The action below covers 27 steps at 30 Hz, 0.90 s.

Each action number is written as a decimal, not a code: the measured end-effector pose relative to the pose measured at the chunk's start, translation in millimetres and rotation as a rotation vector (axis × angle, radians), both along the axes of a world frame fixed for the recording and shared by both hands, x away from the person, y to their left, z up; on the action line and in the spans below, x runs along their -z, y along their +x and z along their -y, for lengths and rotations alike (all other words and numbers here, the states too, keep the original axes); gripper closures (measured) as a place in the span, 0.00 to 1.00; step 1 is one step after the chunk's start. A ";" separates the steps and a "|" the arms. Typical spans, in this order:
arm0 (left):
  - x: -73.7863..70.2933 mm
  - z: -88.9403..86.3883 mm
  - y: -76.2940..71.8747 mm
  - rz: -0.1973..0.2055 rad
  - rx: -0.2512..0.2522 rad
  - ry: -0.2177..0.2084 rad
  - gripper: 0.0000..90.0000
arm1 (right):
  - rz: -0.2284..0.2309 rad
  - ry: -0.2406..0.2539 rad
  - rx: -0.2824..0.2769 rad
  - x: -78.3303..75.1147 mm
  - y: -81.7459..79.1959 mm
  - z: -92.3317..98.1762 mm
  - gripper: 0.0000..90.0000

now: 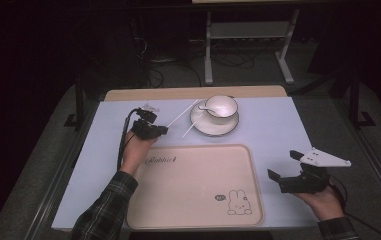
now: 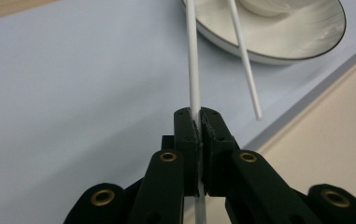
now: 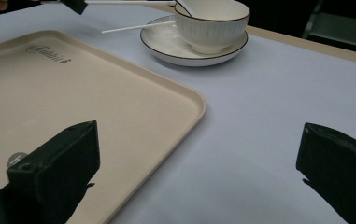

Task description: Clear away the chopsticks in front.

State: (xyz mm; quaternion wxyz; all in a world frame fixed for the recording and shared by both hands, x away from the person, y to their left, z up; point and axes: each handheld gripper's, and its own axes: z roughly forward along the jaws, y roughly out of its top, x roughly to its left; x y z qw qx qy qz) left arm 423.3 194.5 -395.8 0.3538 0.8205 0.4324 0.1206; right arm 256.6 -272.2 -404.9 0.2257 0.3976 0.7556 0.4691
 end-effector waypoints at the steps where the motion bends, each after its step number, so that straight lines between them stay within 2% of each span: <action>1: 0.6 -5.8 -5.1 0.000 -0.005 -0.003 0.96 | 0.000 0.001 0.001 0.0 0.0 0.1 0.00; 6: 0.1 -27.2 -28.0 -0.004 -0.009 -0.008 0.96 | 0.001 -0.003 0.000 0.5 0.3 -0.1 0.00; 13: -7.8 -47.0 -65.8 0.020 0.004 -0.017 0.96 | -0.004 -0.006 0.002 1.1 0.6 -0.4 0.00; 20: -13.0 -54.4 -104.3 0.031 0.032 -0.046 0.96 | -0.002 -0.008 0.003 0.5 0.5 -1.3 0.00; 27: -9.1 -52.1 -136.3 0.010 0.076 -0.081 0.96 | -0.001 -0.013 0.001 0.6 0.6 -1.8 0.00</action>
